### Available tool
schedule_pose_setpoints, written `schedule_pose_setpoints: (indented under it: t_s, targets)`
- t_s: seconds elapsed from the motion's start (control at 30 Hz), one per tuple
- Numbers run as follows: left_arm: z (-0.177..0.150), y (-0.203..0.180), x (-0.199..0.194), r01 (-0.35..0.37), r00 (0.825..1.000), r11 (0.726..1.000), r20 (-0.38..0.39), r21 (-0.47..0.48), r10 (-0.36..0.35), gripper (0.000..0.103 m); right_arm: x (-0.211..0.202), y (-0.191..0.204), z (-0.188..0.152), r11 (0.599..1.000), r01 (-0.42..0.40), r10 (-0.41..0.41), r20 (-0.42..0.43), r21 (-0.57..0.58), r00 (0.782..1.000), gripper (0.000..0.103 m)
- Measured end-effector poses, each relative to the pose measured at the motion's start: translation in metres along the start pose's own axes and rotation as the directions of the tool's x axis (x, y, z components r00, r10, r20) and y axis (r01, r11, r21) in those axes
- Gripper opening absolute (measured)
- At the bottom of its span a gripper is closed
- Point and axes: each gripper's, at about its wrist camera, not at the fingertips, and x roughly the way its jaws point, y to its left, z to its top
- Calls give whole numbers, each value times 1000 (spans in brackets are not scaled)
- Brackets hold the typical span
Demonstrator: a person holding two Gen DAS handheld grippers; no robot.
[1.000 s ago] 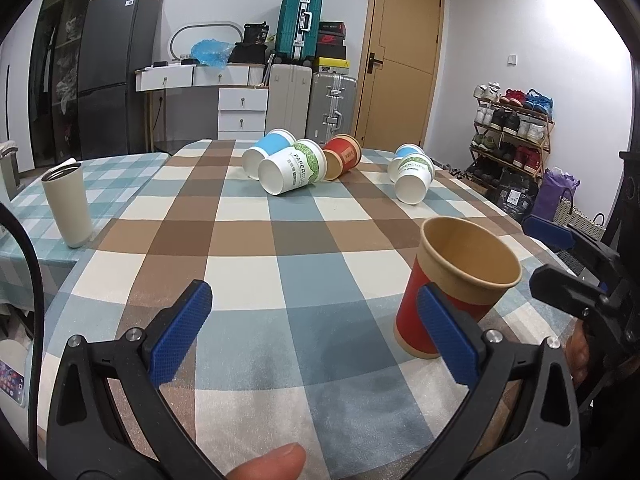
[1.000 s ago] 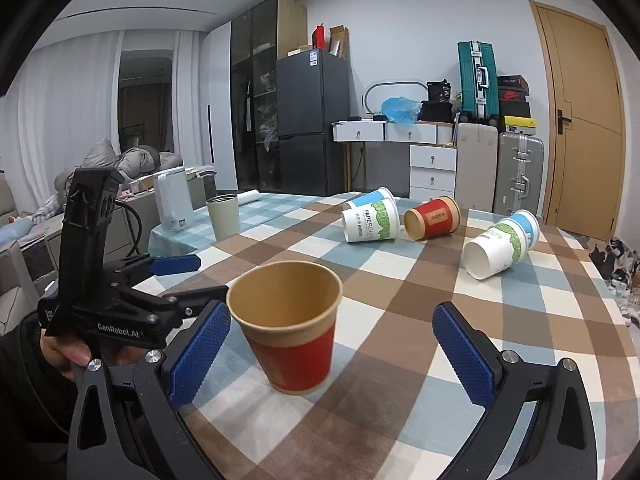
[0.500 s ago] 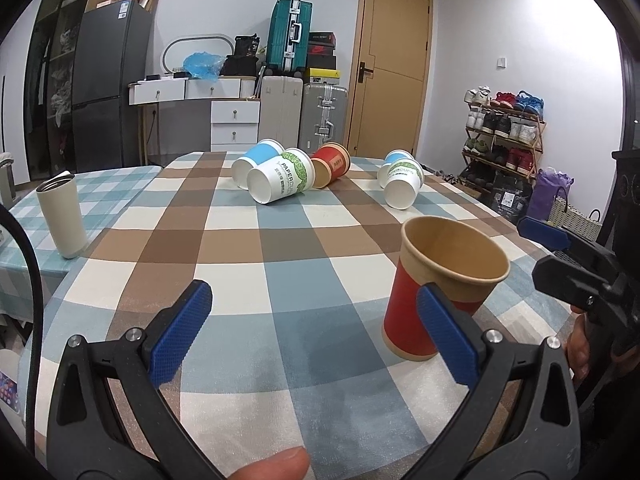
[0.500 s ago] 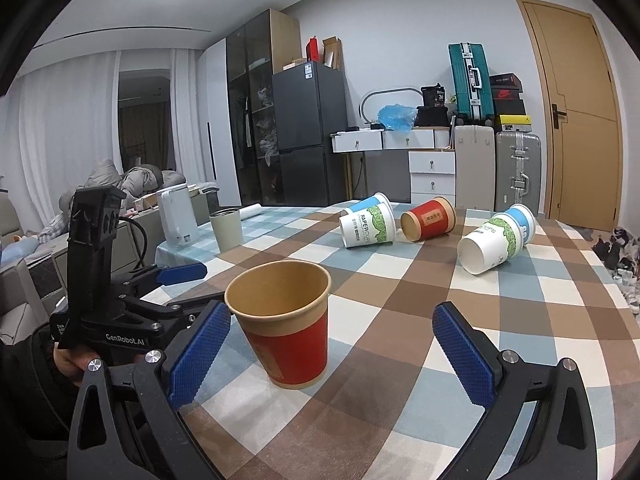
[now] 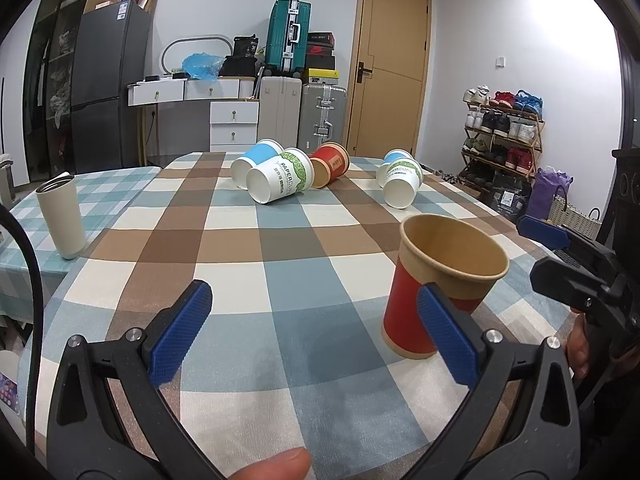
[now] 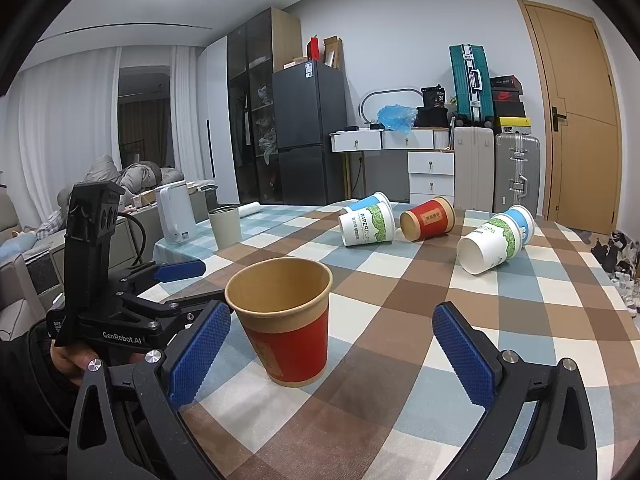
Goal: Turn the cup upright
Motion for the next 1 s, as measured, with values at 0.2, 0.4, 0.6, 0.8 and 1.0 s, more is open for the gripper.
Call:
schedule_pose_setpoints:
  t_s: [0.2, 0.4, 0.6, 0.8, 1.0]
  targets:
    - [0, 0, 0, -1, 1000, 1000, 0, 0, 1, 102, 2, 0, -1, 1000, -3, 3, -2, -5, 1000, 103]
    - [0, 0, 0, -1, 1000, 1000, 0, 1, 1, 102, 2, 1, -1, 1000, -3, 3, -2, -5, 1000, 103]
    - [0, 0, 0, -1, 1000, 1000, 0, 2, 1, 102, 3, 1, -1, 1000, -4, 4, -4, -8, 1000, 103]
    - [0, 0, 0, -1, 1000, 1000, 1, -1, 1, 102, 4, 1, -2, 1000, -5, 4, -7, -11, 1000, 103]
    - [-1, -1, 0, -1, 1000, 1000, 1, 2, 1, 102, 5, 2, -3, 1000, -6, 5, -9, -15, 1000, 103]
